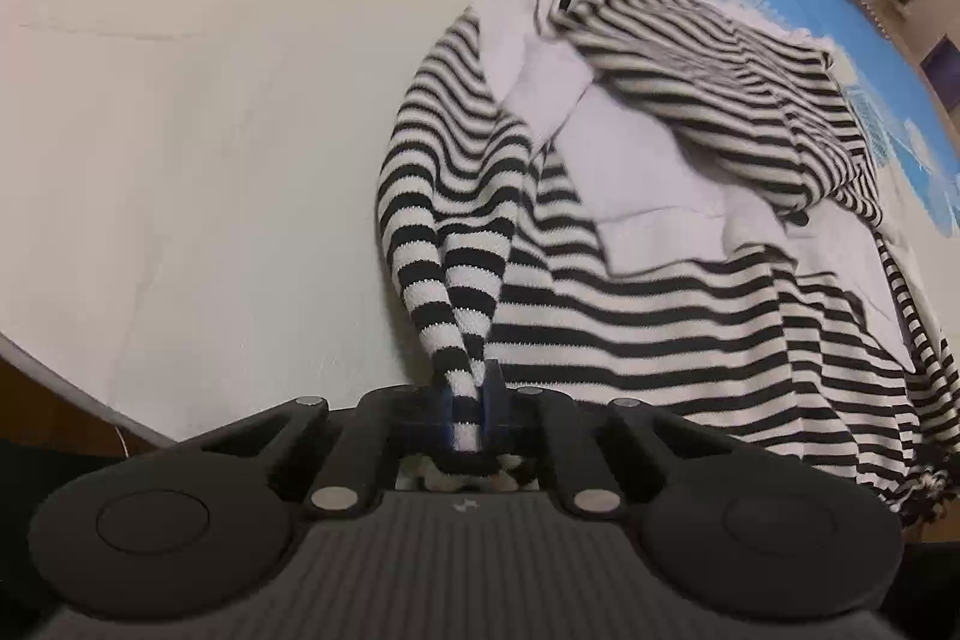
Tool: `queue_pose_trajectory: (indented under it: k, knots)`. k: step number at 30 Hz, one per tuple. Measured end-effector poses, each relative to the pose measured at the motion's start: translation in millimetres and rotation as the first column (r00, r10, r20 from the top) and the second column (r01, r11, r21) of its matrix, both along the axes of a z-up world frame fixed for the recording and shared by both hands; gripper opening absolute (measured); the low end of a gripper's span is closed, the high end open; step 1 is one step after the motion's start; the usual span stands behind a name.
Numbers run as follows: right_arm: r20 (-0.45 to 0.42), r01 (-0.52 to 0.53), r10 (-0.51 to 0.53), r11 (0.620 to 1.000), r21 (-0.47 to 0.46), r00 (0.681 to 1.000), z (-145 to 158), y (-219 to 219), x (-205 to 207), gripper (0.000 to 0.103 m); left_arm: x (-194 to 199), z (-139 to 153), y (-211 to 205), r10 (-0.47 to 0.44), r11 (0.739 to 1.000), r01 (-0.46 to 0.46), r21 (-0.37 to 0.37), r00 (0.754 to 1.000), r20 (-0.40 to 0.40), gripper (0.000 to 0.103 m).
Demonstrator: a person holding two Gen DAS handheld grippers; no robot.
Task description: Fold small clothes
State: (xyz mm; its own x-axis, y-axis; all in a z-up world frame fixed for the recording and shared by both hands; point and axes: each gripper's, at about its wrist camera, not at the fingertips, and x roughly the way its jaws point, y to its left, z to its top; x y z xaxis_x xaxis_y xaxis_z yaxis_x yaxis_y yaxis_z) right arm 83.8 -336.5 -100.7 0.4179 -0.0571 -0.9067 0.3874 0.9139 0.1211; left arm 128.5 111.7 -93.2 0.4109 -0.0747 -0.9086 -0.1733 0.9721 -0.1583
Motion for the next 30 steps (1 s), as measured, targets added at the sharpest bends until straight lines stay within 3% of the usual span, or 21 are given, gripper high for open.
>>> queue_pose_trajectory:
  k: [4,9,13,22,24,26,30]
  knots:
    - [0.064,0.000,0.000,1.000,-0.007,0.998,11.1,-1.1,-2.6,0.007,-0.6,5.1,-1.2,-0.004,1.000,0.004,0.001,1.000,0.012,0.009]
    - [-0.015,0.028,-0.027,0.999,0.047,1.000,-4.1,-6.5,1.1,0.014,2.6,-7.1,-0.4,-0.015,1.000,0.014,-0.009,0.999,-0.048,0.026]
    - [-0.027,-0.014,0.015,1.000,0.004,1.000,-6.7,3.6,2.5,0.021,2.0,-6.5,-2.4,-0.026,1.000,0.027,0.008,0.999,-0.044,0.026]
    - [-0.031,-0.042,0.041,0.999,-0.020,0.999,-7.5,4.4,3.8,0.021,2.0,-7.1,-1.3,-0.024,1.000,0.025,0.014,0.999,-0.043,0.026]
    - [-0.030,-0.045,0.044,0.999,-0.023,0.999,-7.7,5.0,4.1,0.020,1.9,-7.3,-1.4,-0.027,1.000,0.027,0.014,0.999,-0.041,0.025]
    - [-0.023,-0.046,0.045,0.999,-0.026,0.999,-7.4,5.7,4.0,0.013,1.7,-7.0,-1.6,-0.033,0.999,0.034,0.013,0.999,-0.037,0.021]
    - [-0.009,-0.042,0.042,0.999,-0.017,0.999,-5.2,3.6,3.5,0.010,1.1,-6.1,-3.4,-0.049,0.999,0.049,0.021,0.998,-0.028,0.016]
